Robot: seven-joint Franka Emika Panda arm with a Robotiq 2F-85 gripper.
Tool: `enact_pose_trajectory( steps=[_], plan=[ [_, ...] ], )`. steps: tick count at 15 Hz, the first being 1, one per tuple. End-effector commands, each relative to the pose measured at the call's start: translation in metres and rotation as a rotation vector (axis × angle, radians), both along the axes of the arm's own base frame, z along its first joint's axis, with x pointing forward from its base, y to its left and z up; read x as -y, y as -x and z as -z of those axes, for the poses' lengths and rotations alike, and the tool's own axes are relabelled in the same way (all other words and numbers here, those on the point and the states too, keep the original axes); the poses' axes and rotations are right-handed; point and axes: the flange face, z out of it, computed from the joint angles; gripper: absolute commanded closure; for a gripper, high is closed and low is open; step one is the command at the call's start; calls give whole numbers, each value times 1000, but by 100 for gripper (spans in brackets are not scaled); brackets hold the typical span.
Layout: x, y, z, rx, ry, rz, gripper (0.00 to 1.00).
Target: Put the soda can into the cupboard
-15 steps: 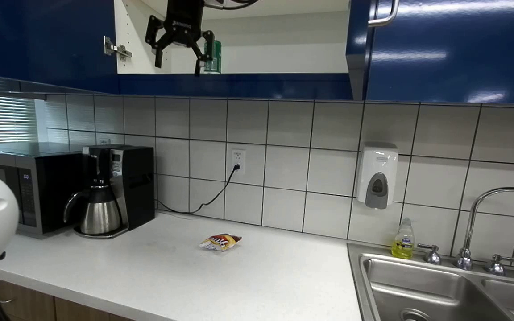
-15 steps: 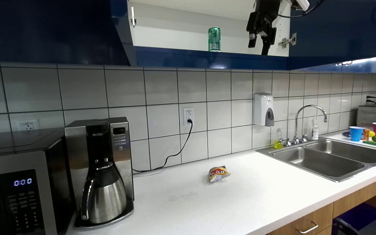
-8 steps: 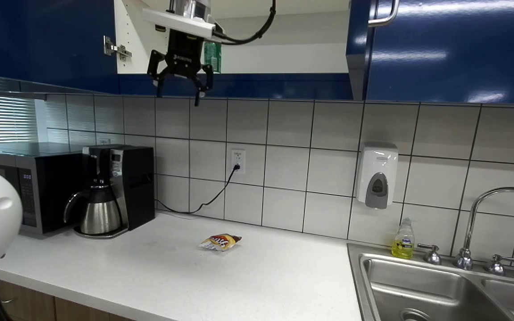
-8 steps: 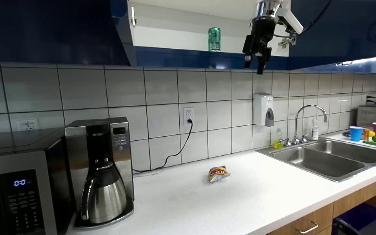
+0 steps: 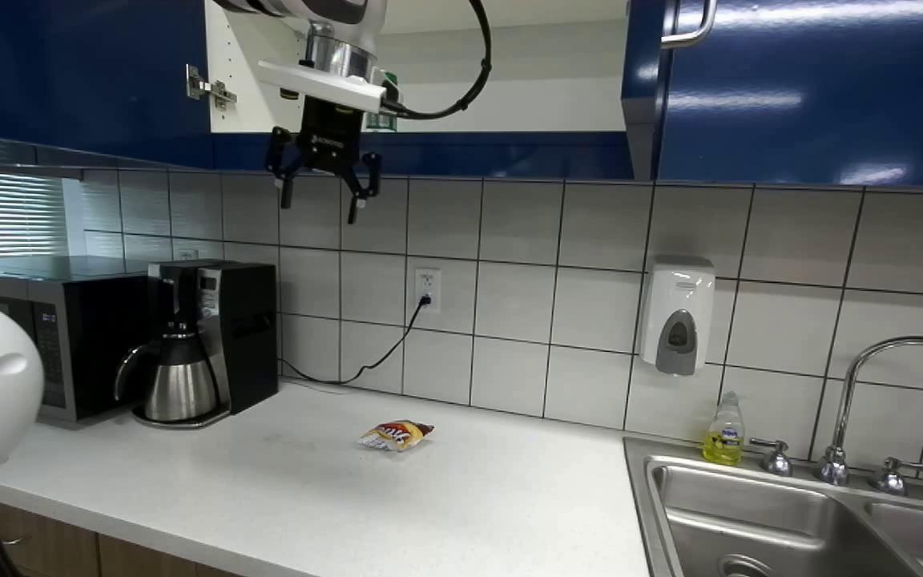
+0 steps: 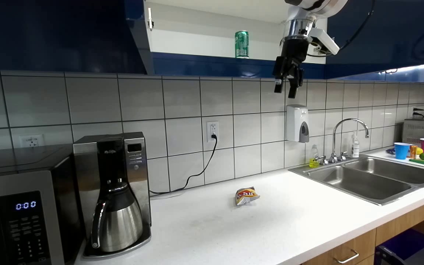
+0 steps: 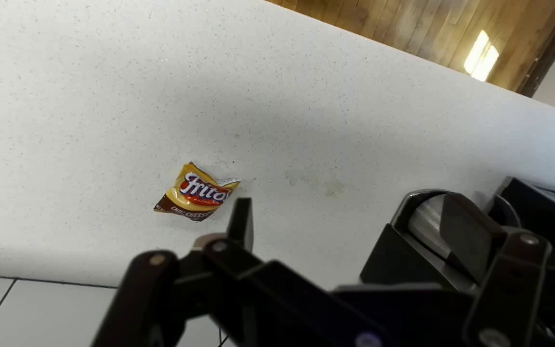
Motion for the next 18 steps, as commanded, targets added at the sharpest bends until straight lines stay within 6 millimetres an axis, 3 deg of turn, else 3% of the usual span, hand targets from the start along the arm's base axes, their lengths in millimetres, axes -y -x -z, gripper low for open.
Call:
enact_pose_trajectory(
  steps=[1,18],
  plan=[
    [0,5,4,22,-17,-19,0],
    [0,-1,8,-11,0,0,0]
  ],
)
